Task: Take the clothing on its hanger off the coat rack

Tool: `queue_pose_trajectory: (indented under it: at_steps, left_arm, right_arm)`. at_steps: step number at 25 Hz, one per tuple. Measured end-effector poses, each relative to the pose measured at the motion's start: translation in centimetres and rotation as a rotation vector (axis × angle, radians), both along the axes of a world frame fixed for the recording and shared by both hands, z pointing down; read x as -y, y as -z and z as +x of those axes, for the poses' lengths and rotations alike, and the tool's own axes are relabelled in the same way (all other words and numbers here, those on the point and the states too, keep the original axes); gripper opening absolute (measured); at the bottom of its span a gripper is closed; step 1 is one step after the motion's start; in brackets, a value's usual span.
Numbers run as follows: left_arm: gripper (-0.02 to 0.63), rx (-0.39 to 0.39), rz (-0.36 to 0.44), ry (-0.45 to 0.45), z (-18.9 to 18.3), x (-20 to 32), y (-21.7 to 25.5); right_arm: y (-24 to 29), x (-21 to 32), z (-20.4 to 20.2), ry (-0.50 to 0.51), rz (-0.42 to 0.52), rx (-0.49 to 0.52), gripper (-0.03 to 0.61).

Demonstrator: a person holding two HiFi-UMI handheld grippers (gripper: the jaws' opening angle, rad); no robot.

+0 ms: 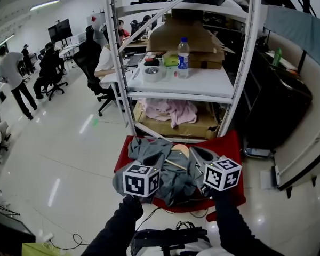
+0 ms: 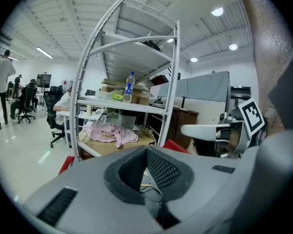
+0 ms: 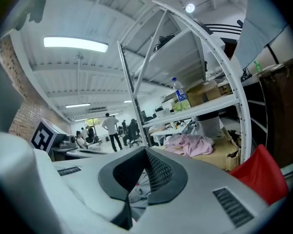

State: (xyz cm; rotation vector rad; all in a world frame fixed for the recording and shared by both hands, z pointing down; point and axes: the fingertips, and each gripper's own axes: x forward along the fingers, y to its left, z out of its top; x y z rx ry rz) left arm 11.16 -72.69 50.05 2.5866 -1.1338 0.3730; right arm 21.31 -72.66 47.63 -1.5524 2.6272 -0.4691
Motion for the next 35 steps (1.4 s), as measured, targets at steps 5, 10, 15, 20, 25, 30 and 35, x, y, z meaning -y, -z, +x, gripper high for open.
queue_pose_trajectory:
  at_steps: [5, 10, 15, 20, 25, 30, 35]
  left_arm:
    - [0.006, -0.009, 0.007, -0.010, 0.5, -0.5, 0.6]
    - [0.006, -0.010, 0.010, -0.014, 0.6, -1.1, 0.8]
    - [0.006, -0.009, 0.014, -0.013, 0.5, -1.4, 0.9]
    - [0.006, -0.008, 0.009, -0.010, 0.4, -1.2, 0.9]
    - [0.006, -0.008, 0.009, -0.014, 0.4, -1.1, 0.9]
    - [0.006, -0.002, 0.007, -0.016, 0.4, -1.1, 0.7]
    - [0.006, 0.003, 0.007, -0.022, 0.4, -1.3, 0.8]
  right_arm:
    - [0.2, -0.5, 0.1, 0.005, -0.003, -0.013, 0.000]
    - [-0.1, -1.1, 0.2, 0.007, -0.011, -0.011, 0.000]
    - [-0.3, -1.2, -0.4, 0.015, -0.015, -0.009, 0.000]
    - [-0.3, -1.2, -1.0, 0.030, -0.015, -0.011, 0.000]
    - [-0.5, -1.2, -0.9, 0.029, -0.023, -0.017, 0.000]
    - [-0.7, -1.2, -0.8, 0.029, -0.023, -0.015, 0.000]
    - [-0.6, -1.3, -1.0, 0.031, -0.028, -0.013, 0.000]
